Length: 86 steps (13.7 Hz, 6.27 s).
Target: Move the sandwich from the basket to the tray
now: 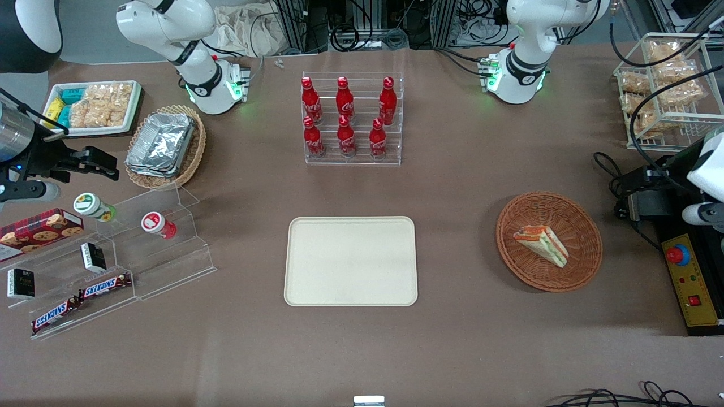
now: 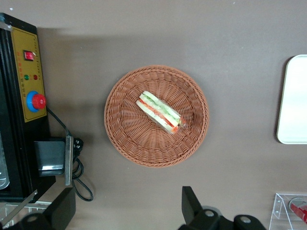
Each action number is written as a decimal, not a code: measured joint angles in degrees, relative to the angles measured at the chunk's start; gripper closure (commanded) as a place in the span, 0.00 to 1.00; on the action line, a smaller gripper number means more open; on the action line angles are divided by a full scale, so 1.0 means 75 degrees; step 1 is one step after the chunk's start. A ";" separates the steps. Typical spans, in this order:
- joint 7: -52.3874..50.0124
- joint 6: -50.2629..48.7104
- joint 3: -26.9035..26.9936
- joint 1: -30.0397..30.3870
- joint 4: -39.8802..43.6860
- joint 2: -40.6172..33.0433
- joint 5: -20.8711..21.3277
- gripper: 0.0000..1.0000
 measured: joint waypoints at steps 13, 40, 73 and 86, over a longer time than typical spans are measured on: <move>-0.2401 0.1767 -0.0067 -0.0067 -0.1504 0.0837 -0.0402 0.02; -0.6977 0.3790 -0.0041 0.0030 -0.3316 0.1753 -0.0194 1.00; -0.4144 0.4435 -0.1812 -0.3199 0.0648 0.5125 0.1095 0.01; -0.4153 0.1064 -0.1792 -0.1158 0.1510 0.3160 0.0352 0.01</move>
